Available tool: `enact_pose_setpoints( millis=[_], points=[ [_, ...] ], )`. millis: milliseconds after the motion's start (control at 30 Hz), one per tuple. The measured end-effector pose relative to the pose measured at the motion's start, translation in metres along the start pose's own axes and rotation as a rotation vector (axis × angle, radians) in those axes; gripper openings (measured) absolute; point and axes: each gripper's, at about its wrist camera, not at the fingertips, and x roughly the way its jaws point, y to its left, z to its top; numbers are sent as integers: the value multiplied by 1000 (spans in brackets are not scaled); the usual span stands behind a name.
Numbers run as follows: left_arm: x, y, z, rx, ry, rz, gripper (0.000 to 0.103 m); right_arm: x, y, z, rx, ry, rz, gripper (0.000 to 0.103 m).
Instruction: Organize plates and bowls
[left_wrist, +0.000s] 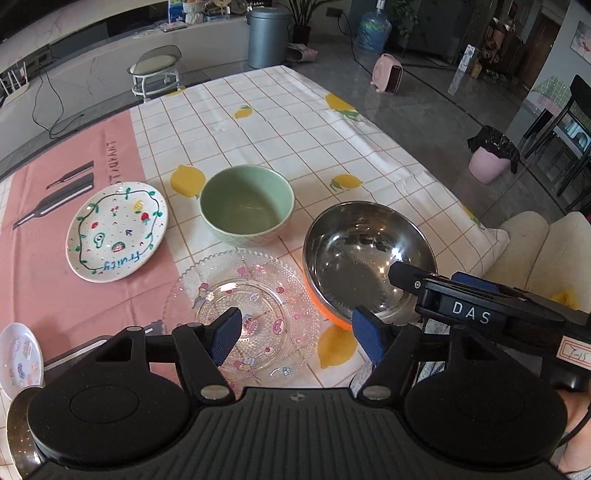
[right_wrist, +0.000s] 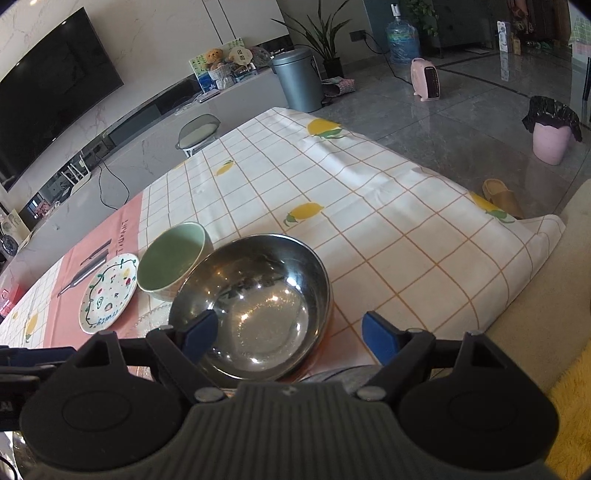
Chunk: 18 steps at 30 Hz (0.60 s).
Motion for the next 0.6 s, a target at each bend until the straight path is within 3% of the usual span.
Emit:
enact_pose_setpoints(
  millis=[100, 167, 267, 400, 467, 500, 567, 600],
  points=[
    [17, -3, 5, 16, 40, -19, 80, 7, -1, 0, 22, 18, -44, 83],
    [27, -5, 6, 36, 53, -30, 79, 14, -1, 0, 23, 53, -42, 74],
    [38, -1, 9, 9, 66, -20, 79, 17, -3, 0, 33, 66, -67, 67],
    [46, 6, 12, -27, 76, -29, 77, 21, -1, 0, 8, 85, -64, 65],
    [49, 8, 13, -40, 84, -48, 74, 26, 2, 1, -13, 104, -54, 58],
    [52, 9, 14, -44, 90, -71, 65, 28, 3, 2, -19, 113, -52, 54],
    [55, 9, 16, -47, 108, -118, 44, 31, 4, 2, -22, 119, -63, 35],
    [55, 8, 17, -49, 118, -142, 25, 31, 3, 2, -21, 114, -78, 29]
  ],
)
